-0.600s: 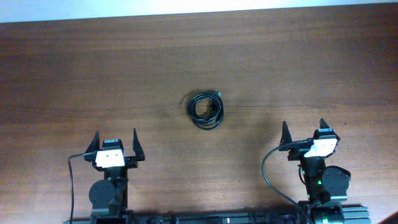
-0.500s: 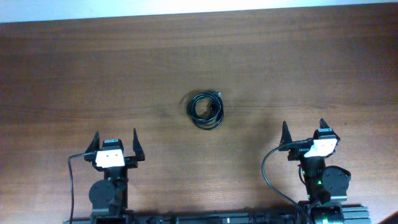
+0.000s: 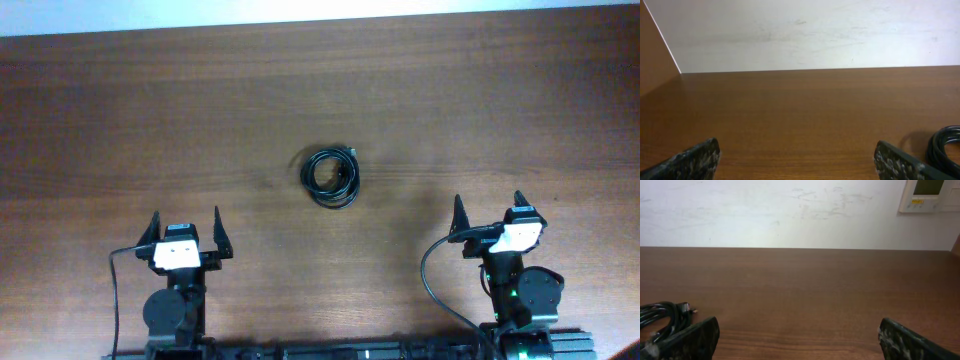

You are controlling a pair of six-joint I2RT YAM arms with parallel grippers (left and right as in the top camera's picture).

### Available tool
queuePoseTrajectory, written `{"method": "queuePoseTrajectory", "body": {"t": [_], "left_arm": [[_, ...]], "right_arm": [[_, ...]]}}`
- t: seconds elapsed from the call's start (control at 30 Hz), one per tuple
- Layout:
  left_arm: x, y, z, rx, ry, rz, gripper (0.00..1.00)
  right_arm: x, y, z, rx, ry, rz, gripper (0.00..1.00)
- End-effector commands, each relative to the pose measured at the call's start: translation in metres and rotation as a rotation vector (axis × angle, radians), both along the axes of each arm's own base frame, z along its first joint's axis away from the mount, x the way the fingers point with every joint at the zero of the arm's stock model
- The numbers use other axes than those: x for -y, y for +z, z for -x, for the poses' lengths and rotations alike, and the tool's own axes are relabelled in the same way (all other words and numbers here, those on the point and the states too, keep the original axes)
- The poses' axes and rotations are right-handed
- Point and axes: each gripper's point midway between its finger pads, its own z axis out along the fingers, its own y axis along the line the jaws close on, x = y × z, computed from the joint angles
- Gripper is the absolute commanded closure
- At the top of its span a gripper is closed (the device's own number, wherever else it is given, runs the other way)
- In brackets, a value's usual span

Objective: Untangle cables

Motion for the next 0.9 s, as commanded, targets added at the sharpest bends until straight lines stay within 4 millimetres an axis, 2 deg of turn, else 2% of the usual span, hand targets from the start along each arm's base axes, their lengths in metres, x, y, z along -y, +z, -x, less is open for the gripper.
{"method": "queuePoseTrajectory", "body": {"t": [0.0, 0.2, 0.27, 0.47, 0.5, 0.53, 0.57, 0.6, 0.63, 0.67, 0.73, 0.77, 0.8, 0.87], "left_arm": [[0.001, -0.001, 0.000, 0.001, -0.009, -0.019, 0.01], [0.001, -0.001, 0.000, 0.001, -0.009, -0.019, 0.01], [0.001, -0.001, 0.000, 0.000, -0.009, -0.019, 0.01], [0.001, -0.001, 0.000, 0.001, -0.009, -0.018, 0.01], [0.010, -0.001, 0.000, 0.002, -0.056, 0.022, 0.01], [0.034, 0.003, 0.000, 0.016, -0.194, 0.068, 0.01], [0.055, 0.008, 0.004, 0.035, -0.320, 0.072, 0.01], [0.074, 0.012, 0.010, 0.044, -0.438, 0.075, 0.01], [0.076, 0.013, 0.011, 0.051, -0.451, 0.074, 0.01], [0.077, 0.020, 0.011, 0.077, -0.454, 0.069, 0.01], [0.080, 0.052, 0.017, 0.167, -0.481, 0.049, 0.01], [0.080, 0.073, 0.021, 0.208, -0.482, 0.040, 0.01], [0.080, 0.101, 0.028, 0.249, -0.483, 0.026, 0.01], [0.080, 0.139, 0.035, 0.268, -0.478, -0.053, 0.01]], "right_arm": [[0.003, -0.003, 0.000, -0.003, -0.014, -0.009, 0.01], [0.003, -0.003, 0.000, -0.003, -0.014, -0.008, 0.01], [0.011, -0.003, 0.000, -0.004, -0.057, 0.036, 0.01], [0.008, -0.003, 0.000, -0.004, -0.045, 0.010, 0.01], [-0.010, 0.000, 0.000, 0.000, 0.050, -0.127, 0.01], [-0.037, 0.004, 0.004, -0.014, 0.202, -0.312, 0.01], [-0.051, 0.010, 0.008, -0.023, 0.278, -0.421, 0.01], [-0.063, 0.028, 0.013, -0.006, 0.358, -0.601, 0.01], [-0.064, 0.037, 0.014, 0.014, 0.376, -0.677, 0.01], [-0.066, 0.037, 0.015, 0.007, 0.386, -0.689, 0.01], [-0.081, 0.048, 0.024, 0.021, 0.500, -0.662, 0.01], [-0.084, 0.060, 0.028, 0.063, 0.536, -0.635, 0.02], [-0.086, 0.079, 0.033, 0.124, 0.561, -0.552, 0.02], [-0.086, 0.117, 0.044, 0.227, 0.567, -0.429, 0.02]]}}
